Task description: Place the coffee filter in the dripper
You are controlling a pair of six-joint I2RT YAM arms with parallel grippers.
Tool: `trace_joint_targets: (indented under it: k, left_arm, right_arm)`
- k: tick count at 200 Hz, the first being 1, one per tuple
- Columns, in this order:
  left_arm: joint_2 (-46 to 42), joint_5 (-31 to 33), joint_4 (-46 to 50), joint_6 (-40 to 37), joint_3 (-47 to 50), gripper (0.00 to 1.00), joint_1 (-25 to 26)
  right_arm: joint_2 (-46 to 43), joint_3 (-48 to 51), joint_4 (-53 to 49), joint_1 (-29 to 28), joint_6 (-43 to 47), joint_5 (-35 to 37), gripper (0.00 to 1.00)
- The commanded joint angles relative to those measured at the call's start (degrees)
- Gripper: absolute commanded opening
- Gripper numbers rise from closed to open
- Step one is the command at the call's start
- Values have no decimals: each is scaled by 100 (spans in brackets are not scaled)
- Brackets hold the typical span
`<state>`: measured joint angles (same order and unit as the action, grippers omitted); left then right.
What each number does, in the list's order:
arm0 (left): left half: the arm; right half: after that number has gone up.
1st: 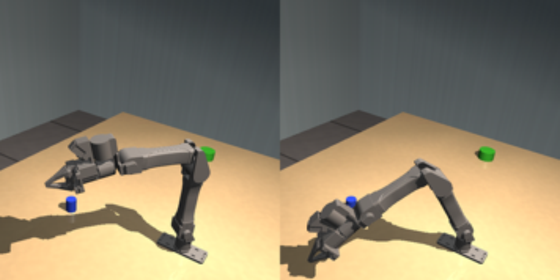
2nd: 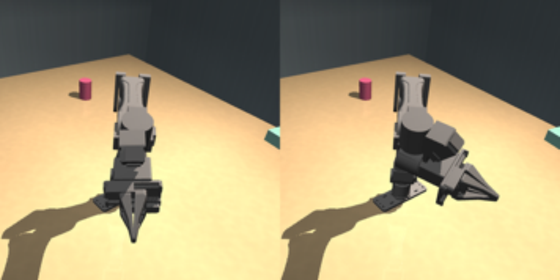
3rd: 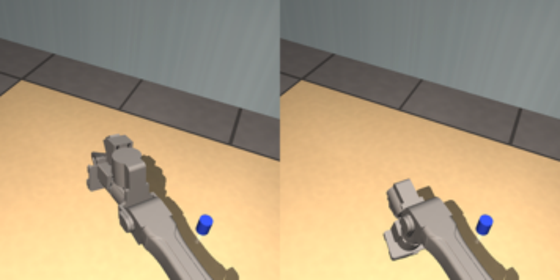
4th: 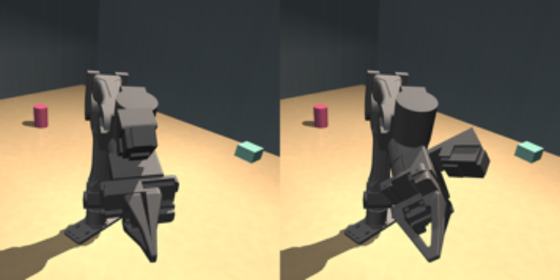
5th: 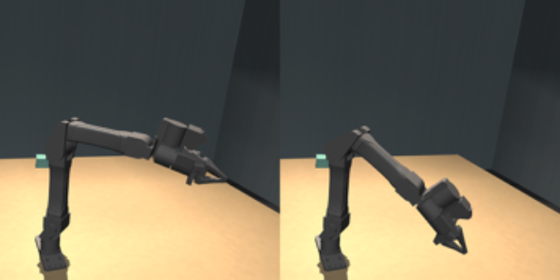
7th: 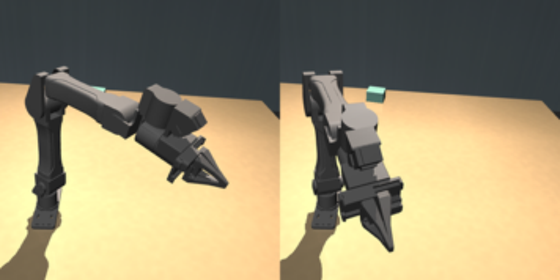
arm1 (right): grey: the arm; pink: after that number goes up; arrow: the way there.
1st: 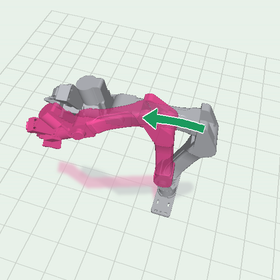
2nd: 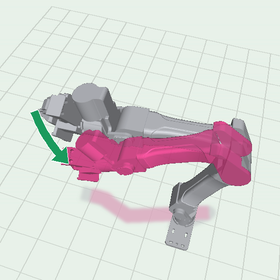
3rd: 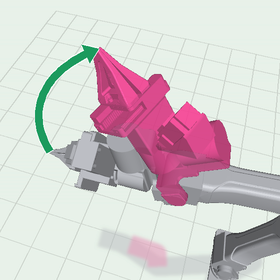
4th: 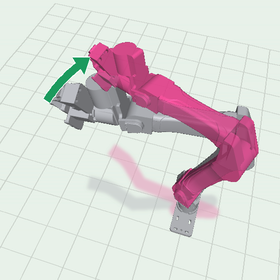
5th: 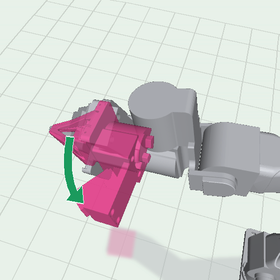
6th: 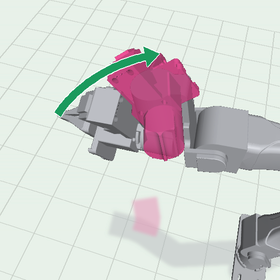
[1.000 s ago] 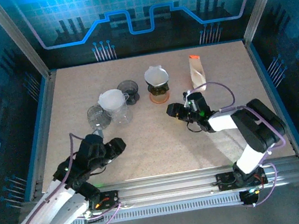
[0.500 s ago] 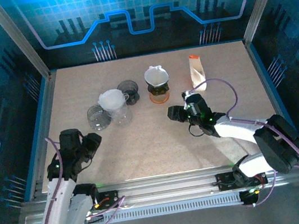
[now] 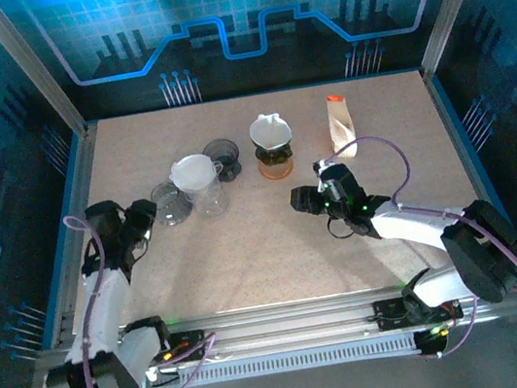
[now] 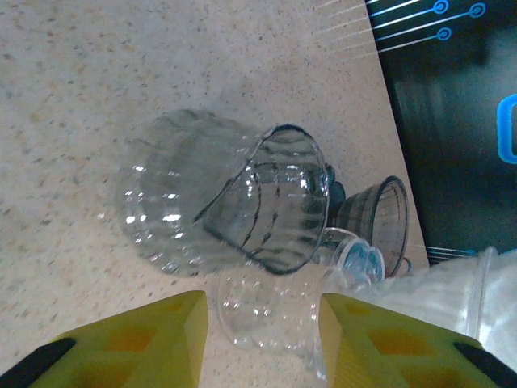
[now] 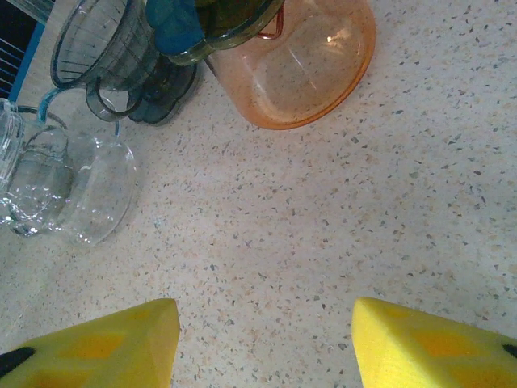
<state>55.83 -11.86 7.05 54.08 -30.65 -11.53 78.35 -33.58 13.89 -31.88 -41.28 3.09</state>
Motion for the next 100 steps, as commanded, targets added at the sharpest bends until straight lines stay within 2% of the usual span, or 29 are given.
trace_joint_targets:
  k: [1,57,100]
  left_arm:
    - [411,-7,-565,-19,-186,41,-60]
    - [1225,808,249,-736,-966,37,-60]
    - [1542,1056,82,-1028,-1441,47,-60]
  right_arm:
    - [-118,1,-89,-50,83,148,59]
    - [-162,49,-144,-34,90,191,59]
    - [-109,80,-73,-36,74,130,59]
